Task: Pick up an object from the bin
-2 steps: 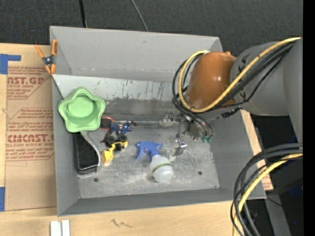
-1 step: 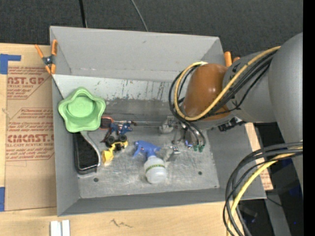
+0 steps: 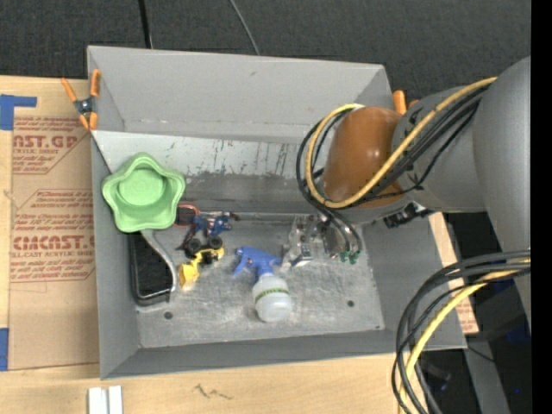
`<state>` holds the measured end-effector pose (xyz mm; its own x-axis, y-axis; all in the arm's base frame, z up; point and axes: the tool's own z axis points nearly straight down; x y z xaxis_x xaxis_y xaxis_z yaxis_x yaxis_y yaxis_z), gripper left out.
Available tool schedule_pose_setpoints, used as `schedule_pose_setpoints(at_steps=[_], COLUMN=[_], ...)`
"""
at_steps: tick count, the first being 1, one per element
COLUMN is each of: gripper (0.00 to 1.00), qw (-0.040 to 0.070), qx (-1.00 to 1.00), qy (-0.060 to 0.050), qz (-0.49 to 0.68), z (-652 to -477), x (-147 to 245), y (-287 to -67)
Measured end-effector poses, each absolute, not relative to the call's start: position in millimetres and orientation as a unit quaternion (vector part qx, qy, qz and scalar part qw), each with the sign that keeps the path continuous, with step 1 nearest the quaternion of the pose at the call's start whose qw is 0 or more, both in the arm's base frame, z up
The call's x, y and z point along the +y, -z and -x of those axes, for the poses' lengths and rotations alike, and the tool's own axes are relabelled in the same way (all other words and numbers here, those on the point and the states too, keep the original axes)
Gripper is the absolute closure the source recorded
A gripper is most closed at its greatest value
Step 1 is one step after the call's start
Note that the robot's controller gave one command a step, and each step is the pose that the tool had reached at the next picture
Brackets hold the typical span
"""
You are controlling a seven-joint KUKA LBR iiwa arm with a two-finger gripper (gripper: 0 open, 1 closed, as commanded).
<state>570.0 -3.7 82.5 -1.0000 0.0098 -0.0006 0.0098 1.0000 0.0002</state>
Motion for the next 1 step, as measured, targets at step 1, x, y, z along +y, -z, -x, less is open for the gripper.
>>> schedule_pose_setpoints(at_steps=[1], gripper=[1.00], qw=[0.000], qx=[1.000], qy=[0.000], qz=[-0.005], z=[-570.0], x=[-3.7], y=[-82.5])
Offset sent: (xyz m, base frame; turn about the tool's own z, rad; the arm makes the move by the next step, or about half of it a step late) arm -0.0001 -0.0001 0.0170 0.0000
